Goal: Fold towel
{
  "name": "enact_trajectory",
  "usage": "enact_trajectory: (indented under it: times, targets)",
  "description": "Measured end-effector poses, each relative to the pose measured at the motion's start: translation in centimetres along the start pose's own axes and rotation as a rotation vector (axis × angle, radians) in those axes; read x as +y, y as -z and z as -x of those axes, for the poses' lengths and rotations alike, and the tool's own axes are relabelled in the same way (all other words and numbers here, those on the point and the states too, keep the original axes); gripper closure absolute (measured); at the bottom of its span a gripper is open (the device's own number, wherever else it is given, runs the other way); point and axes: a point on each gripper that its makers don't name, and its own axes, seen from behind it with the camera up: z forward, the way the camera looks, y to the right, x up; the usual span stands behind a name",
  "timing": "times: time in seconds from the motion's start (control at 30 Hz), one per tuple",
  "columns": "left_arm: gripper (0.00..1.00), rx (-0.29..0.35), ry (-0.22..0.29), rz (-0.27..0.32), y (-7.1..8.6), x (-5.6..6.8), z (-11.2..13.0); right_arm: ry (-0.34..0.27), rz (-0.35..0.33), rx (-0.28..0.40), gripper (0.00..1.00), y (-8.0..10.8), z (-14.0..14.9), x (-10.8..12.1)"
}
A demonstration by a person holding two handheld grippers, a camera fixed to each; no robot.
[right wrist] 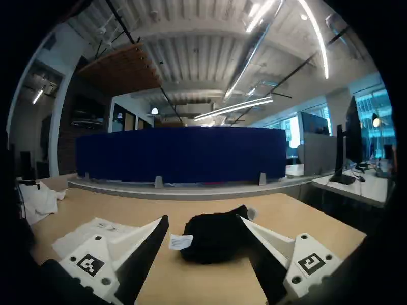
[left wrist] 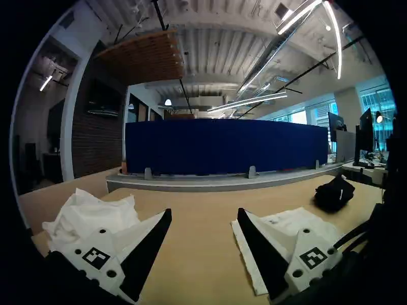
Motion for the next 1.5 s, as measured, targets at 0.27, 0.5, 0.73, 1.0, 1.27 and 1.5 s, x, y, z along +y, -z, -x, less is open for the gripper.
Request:
enact_trajectory:
  times: [0.27,0.5,0.73,1.0,1.27,1.5]
  targets:
    - [0.04,-0.055,-0.019,0.072,0.0,1.5,-5.6,0.041,-0.073,-0.051,0.0,-0.2,-3.4,-2.9]
    - [0.04,-0.125,-0.093,0.188,-0.1,3.0,-8.9,0.107,-0.159,-0.151,0.0,0.6,-6.0,-4.5]
    - [0.04,-0.192,-0.142,0.325,0.4,5.7,-9.5,0.164,-0.272,-0.256,0.0,2.3,-6.7,-6.3]
    - [0.04,-0.262,-0.179,0.403,0.8,6.9,-7.4,0.217,-0.363,-0.339,0.0,3.4,-5.5,-8.2]
    - [0.04,-0.337,-0.18,0.431,1.1,6.7,-4.1,0.246,-0.412,-0.409,0.0,3.7,-2.5,-9.7]
    - [0.04,-0.391,-0.212,0.456,1.3,6.5,-0.9,0.26,-0.44,-0.47,0.0,4.0,1.0,-10.5]
